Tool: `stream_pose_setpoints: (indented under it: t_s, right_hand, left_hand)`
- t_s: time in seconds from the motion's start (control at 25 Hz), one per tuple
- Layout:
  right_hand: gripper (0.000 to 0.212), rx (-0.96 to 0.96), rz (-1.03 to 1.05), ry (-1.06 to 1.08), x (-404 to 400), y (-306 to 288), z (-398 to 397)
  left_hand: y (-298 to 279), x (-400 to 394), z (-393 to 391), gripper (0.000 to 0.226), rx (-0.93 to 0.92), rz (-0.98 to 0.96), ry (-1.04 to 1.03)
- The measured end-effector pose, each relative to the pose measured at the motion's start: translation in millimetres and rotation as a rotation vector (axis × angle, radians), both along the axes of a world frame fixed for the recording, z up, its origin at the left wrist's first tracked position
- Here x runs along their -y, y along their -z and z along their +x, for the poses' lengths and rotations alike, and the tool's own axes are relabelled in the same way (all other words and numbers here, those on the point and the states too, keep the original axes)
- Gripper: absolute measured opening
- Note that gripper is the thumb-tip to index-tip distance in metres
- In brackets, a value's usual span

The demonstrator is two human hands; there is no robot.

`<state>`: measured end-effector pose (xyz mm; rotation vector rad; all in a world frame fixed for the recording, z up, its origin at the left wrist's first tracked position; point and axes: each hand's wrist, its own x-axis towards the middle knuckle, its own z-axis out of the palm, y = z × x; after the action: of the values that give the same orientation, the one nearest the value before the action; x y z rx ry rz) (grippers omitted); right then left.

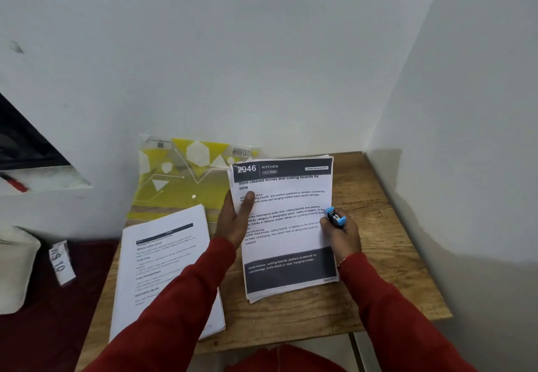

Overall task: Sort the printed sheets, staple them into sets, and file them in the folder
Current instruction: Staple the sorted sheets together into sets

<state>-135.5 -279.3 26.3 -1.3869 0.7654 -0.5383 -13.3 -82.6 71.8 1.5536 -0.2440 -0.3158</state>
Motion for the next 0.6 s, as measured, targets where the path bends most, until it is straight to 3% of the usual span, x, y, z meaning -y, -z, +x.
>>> stream_pose_setpoints:
  t_s: [0.44,0.52,0.6]
  right_hand:
    - [0.025,-0.093,0.033,-0.019,3,15,-1]
    - [0.026,-0.191,-0.005,-0.005,4,14,0]
    - [0.026,-0.429,-0.163,-0.078,6,13,-1]
  left_hand:
    - [8,7,5,0.021,-0.105,0.049,-0.021]
    - [18,8,11,0.024,-0.137,0.086,-0.009]
    - [35,7,15,0.029,-0.161,0.197,0.003]
